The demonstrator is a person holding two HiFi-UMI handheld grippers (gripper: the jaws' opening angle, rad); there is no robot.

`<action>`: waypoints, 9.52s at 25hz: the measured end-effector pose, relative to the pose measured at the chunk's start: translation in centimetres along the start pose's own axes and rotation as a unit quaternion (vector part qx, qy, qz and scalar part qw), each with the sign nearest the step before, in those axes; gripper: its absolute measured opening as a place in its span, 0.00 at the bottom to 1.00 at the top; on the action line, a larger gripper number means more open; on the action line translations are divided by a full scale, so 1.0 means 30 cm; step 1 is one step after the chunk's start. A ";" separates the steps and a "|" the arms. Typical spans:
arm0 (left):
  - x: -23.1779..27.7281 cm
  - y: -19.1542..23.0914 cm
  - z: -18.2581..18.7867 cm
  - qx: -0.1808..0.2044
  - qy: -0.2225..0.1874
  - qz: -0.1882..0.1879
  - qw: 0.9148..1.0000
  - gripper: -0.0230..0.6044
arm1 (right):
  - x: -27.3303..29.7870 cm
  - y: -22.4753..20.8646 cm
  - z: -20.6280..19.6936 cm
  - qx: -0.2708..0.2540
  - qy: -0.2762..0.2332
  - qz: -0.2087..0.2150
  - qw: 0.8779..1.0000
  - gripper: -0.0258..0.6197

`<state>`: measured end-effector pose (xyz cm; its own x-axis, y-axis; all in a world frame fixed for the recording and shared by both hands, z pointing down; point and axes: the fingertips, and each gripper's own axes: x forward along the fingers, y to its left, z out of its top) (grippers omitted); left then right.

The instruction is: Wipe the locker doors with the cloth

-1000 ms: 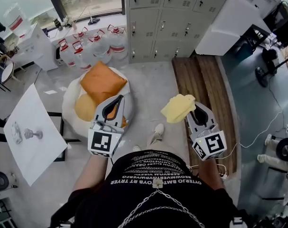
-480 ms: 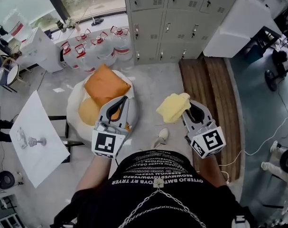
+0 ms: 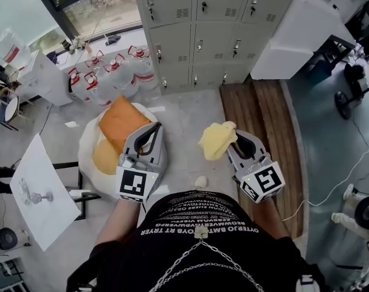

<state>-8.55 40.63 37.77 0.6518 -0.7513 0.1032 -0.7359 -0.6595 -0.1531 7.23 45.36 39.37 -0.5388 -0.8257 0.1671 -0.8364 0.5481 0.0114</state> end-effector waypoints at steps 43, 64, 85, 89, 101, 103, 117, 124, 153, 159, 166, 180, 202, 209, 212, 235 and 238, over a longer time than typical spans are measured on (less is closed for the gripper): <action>0.787 0.594 -0.073 -0.012 0.013 -0.003 1.000 0.04 | 0.774 -0.610 0.061 0.016 0.007 -0.018 1.000 0.14; 1.017 0.915 -0.073 -0.021 -0.018 -0.067 0.997 0.04 | 1.076 -0.709 0.214 -0.021 0.000 -0.081 0.996 0.14; 1.136 0.944 -0.096 -0.020 0.007 -0.043 0.999 0.04 | 1.201 -0.799 0.166 -0.002 0.001 -0.033 0.999 0.14; 1.196 0.969 -0.087 -0.016 0.008 -0.028 0.999 0.04 | 1.266 -0.860 0.177 -0.003 -0.003 -0.015 1.000 0.14; 1.349 1.069 -0.112 -0.024 0.021 0.018 0.999 0.05 | 1.444 -1.002 0.191 -0.007 0.003 0.037 0.999 0.14; 1.374 1.084 -0.112 -0.025 0.021 0.023 0.999 0.04 | 1.469 -1.025 0.199 -0.008 0.002 0.043 0.999 0.14; 1.501 1.163 -0.069 -0.015 0.022 0.071 0.997 0.04 | 1.597 -1.152 0.237 -0.010 -0.005 0.092 0.996 0.14; 1.581 1.164 -0.049 -0.016 0.022 0.100 0.995 0.05 | 1.638 -1.217 0.261 -0.024 -0.012 0.132 0.991 0.14; 1.686 1.079 -0.074 -0.034 0.041 0.140 0.989 0.04 | 1.632 -1.364 0.290 -0.028 -0.022 0.182 0.983 0.14; 1.672 1.117 -0.075 -0.039 0.038 0.149 0.987 0.04 | 1.653 -1.330 0.292 -0.017 -0.018 0.197 0.980 0.14; 1.654 1.173 -0.092 -0.039 0.038 0.154 0.987 0.04 | 1.708 -1.301 0.327 -0.027 -0.022 0.200 0.979 0.14; 1.635 1.381 -0.094 -0.034 0.028 0.158 0.986 0.04 | 1.866 -1.226 0.489 -0.032 -0.053 0.202 0.977 0.14; 1.688 1.576 -0.109 -0.036 0.014 0.097 0.995 0.04 | 2.061 -1.010 0.831 -0.039 -0.130 0.232 0.963 0.14; 1.689 1.577 -0.104 -0.041 0.000 0.079 0.996 0.04 | 2.122 -0.964 0.858 -0.050 -0.123 0.226 0.965 0.14; 1.690 1.577 -0.105 -0.039 0.001 0.072 0.997 0.04 | 2.148 -0.944 0.862 -0.047 -0.122 0.220 0.967 0.14; 1.656 1.515 -0.100 -0.022 0.021 0.070 0.997 0.04 | 2.058 -1.180 0.814 -0.027 -0.099 0.142 0.985 0.14; 1.653 1.486 -0.091 -0.022 0.020 0.074 0.997 0.05 | 2.033 -1.227 0.804 -0.022 -0.095 0.139 0.986 0.14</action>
<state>-9.55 -26.09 38.74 0.5283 -0.8402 0.1224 -0.8312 -0.5412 -0.1271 2.71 -28.40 25.35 -0.7587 -0.6511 -0.0183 -0.6513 0.7580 0.0346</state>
